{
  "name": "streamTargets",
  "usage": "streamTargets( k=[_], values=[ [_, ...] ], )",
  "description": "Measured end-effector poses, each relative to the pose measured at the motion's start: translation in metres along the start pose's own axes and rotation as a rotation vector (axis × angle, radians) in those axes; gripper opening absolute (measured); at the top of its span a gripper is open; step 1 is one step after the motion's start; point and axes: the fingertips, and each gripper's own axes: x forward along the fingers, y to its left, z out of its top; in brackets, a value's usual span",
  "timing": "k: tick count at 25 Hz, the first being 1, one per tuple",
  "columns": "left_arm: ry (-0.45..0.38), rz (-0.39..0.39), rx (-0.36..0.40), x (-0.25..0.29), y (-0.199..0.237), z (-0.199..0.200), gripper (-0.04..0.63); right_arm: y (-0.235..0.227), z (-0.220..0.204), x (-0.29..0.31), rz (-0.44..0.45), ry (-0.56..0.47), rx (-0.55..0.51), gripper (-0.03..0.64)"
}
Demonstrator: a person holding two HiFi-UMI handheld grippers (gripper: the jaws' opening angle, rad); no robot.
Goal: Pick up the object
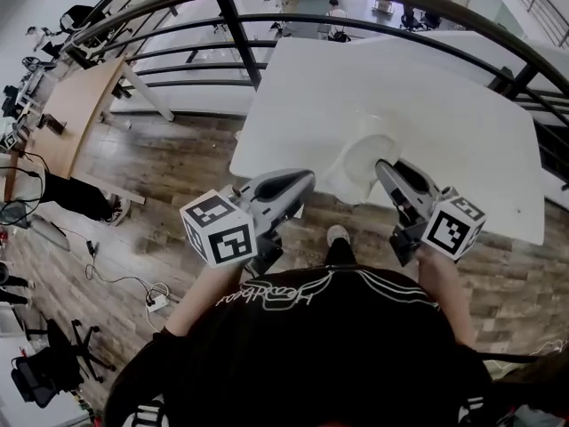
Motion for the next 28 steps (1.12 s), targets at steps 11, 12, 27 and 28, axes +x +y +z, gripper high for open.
streamTargets(
  k=[11,12,27,28],
  values=[
    [-0.011,-0.04,0.042,-0.027,-0.043,-0.004,0.008,0.044,-0.015,-0.036,0.001,-0.018,-0.019,0.106],
    [-0.01,-0.041,0.042,-0.028,-0.047,-0.007,0.008,0.046,-0.019,-0.041,0.0,-0.018,-0.019,0.106],
    [-0.019,-0.038,0.017,-0.045,-0.051,-0.023,0.008,0.061,-0.038,-0.047,-0.013,-0.007,-0.023,0.106],
    [-0.018,-0.037,0.014,-0.045,-0.051,-0.024,0.008,0.061,-0.039,-0.047,-0.014,-0.005,-0.022,0.106]
  ],
)
